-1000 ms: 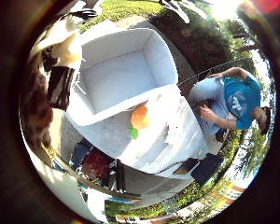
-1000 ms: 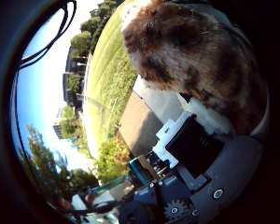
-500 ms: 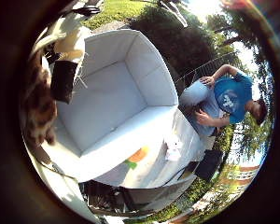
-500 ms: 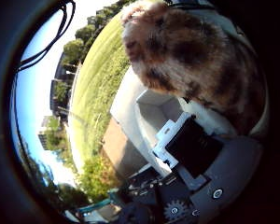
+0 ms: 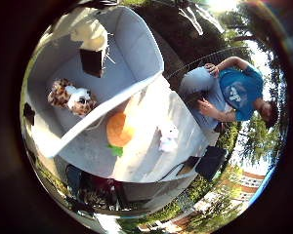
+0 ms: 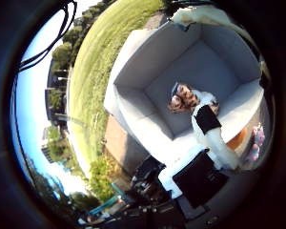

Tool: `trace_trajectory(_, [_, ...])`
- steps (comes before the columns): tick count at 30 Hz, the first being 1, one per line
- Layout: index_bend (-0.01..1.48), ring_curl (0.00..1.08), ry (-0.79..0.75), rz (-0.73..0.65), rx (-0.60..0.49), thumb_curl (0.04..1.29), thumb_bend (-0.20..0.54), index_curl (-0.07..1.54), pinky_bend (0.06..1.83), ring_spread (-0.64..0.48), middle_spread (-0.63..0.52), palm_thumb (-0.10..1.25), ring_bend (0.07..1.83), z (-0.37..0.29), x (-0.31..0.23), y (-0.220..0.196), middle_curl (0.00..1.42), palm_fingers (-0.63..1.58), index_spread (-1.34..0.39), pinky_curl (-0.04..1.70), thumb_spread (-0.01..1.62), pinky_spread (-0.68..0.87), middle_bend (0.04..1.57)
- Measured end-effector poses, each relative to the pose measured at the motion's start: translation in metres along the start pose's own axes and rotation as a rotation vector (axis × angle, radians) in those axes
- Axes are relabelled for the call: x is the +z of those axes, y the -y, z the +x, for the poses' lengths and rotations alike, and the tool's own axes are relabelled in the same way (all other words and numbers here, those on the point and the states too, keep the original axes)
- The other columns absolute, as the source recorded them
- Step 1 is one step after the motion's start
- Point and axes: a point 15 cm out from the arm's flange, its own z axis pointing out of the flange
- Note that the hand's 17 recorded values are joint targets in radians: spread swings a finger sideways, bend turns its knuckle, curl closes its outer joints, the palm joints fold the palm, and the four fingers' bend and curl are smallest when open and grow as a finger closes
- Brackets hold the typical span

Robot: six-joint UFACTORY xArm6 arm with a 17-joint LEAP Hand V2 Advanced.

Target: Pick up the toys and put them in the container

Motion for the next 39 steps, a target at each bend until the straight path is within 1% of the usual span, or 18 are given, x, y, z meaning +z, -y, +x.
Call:
trace_trajectory(4, [0.4, 0.33, -0.002, 0.018, 0.044, 0.52, -0.029, 0.14, 0.71, 0.28, 0.05, 0.81, 0.51, 0.052, -0.039, -0.026, 0.42, -0.08, -0.43, 0.6, 1.1, 0.5, 0.15])
trace_trajectory(6, [0.33, 0.33, -0.005, 0.028, 0.083, 0.51, -0.03, 0.14, 0.66, 0.28, 0.05, 0.79, 0.49, 0.086, -0.051, -0.042, 0.41, -0.04, -0.41, 0.57, 1.1, 0.5, 0.18])
trace_trajectory(7, [0.27, 0.33, -0.006, 0.026, 0.104, 0.51, -0.029, 0.14, 0.64, 0.27, 0.04, 0.79, 0.51, 0.102, -0.053, -0.051, 0.4, -0.02, -0.39, 0.55, 1.1, 0.5, 0.2])
trace_trajectory(10, [0.19, 0.32, -0.023, 0.011, 0.164, 0.5, -0.033, 0.15, 0.6, 0.27, 0.04, 0.78, 0.5, 0.15, -0.053, -0.078, 0.4, 0.03, -0.33, 0.51, 1.11, 0.5, 0.21])
trace_trajectory(14, [0.15, 0.32, -0.025, 0.011, 0.257, 0.49, -0.04, 0.16, 0.58, 0.27, 0.04, 0.72, 0.51, 0.203, -0.048, -0.109, 0.39, 0.1, -0.24, 0.48, 1.13, 0.5, 0.21])
trace_trajectory(18, [0.12, 0.34, -0.02, 0.044, 0.373, 0.48, -0.029, 0.15, 0.56, 0.28, 0.03, 0.7, 0.62, 0.255, -0.017, -0.125, 0.41, 0.25, -0.1, 0.45, 1.14, 0.51, 0.29])
trace_trajectory(22, [0.15, 0.36, -0.012, 0.053, 0.486, 0.47, -0.034, 0.17, 0.58, 0.29, 0.04, 0.67, 0.65, 0.29, 0.035, -0.135, 0.41, 0.27, -0.02, 0.44, 1.15, 0.52, 0.27])
trace_trajectory(27, [0.15, 0.36, -0.029, 0.084, 0.637, 0.46, -0.028, 0.18, 0.59, 0.29, 0.05, 0.65, 0.66, 0.322, 0.084, -0.139, 0.41, 0.27, 0.04, 0.43, 1.16, 0.51, 0.27])
trace_trajectory(33, [0.16, 0.35, -0.011, 0.049, 0.728, 0.44, -0.036, 0.19, 0.58, 0.3, 0.07, 0.61, 0.68, 0.323, 0.127, -0.146, 0.4, 0.31, 0.06, 0.4, 1.15, 0.5, 0.26])
trace_trajectory(39, [0.17, 0.34, -0.019, 0.066, 0.766, 0.43, -0.03, 0.22, 0.58, 0.31, 0.1, 0.57, 0.67, 0.316, 0.151, -0.13, 0.4, 0.34, 0.07, 0.38, 1.14, 0.49, 0.26])
